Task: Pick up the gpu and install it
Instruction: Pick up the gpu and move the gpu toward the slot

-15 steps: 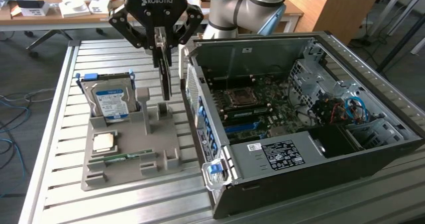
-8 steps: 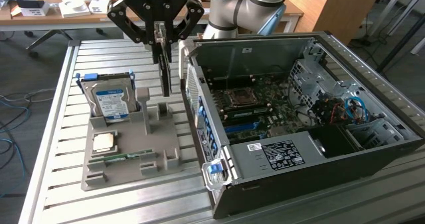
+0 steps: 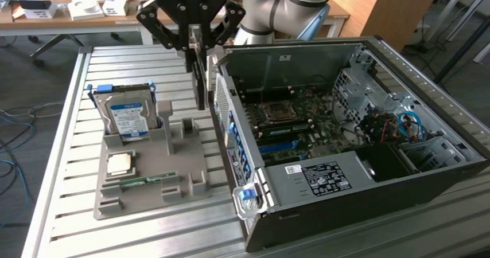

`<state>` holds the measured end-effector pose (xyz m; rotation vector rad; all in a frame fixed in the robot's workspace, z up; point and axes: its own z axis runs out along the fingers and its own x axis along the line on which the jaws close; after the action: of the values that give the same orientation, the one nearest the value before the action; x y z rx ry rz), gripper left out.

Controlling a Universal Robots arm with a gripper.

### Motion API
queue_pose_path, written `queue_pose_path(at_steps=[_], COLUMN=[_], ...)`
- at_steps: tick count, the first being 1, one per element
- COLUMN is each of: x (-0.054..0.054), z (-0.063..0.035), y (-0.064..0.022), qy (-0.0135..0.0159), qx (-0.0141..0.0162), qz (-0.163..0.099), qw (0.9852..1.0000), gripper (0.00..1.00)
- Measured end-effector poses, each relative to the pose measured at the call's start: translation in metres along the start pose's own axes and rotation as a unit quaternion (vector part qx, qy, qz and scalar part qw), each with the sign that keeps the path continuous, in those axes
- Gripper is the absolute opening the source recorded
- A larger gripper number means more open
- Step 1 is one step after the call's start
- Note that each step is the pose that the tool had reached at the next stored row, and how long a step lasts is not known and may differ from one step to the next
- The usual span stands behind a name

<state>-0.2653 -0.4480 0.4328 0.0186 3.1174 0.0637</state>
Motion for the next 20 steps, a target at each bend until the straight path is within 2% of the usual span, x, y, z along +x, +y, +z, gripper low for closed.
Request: queue_pose_path(at_steps=[20], x=[-0.088], z=[0.0022], y=[0.001], qy=[0.0004], qx=[0.0], qz=[0.0], qw=[1.0], gripper=[0.26])
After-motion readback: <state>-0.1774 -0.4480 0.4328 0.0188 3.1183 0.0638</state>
